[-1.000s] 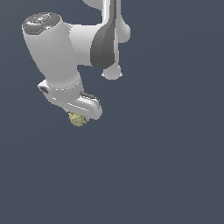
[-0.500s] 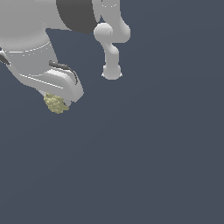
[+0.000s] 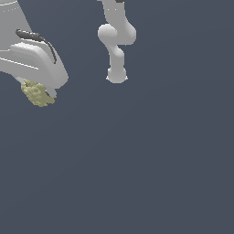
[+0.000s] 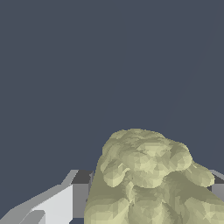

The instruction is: Pick up the object and move it to a goal position.

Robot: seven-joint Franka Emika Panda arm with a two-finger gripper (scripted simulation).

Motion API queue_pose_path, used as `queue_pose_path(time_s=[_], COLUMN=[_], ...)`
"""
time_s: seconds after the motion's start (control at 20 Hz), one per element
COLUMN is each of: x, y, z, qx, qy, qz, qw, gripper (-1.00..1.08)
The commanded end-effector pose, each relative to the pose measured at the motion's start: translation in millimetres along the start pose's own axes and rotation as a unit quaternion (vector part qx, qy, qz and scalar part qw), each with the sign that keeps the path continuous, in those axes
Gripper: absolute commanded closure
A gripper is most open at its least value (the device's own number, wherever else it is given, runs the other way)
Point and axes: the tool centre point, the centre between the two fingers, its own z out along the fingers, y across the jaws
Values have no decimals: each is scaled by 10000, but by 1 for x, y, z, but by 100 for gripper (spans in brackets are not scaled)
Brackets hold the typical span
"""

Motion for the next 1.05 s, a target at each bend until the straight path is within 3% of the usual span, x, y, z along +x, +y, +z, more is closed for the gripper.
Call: queue_pose_path(time_s=[0.0, 1.0], x=[3, 14], y=[4, 16], z=[-11, -43], qx=[-1, -1], qy=[-3, -3], qz=[-2, -2], qw=[10000, 10000], gripper=[108, 108])
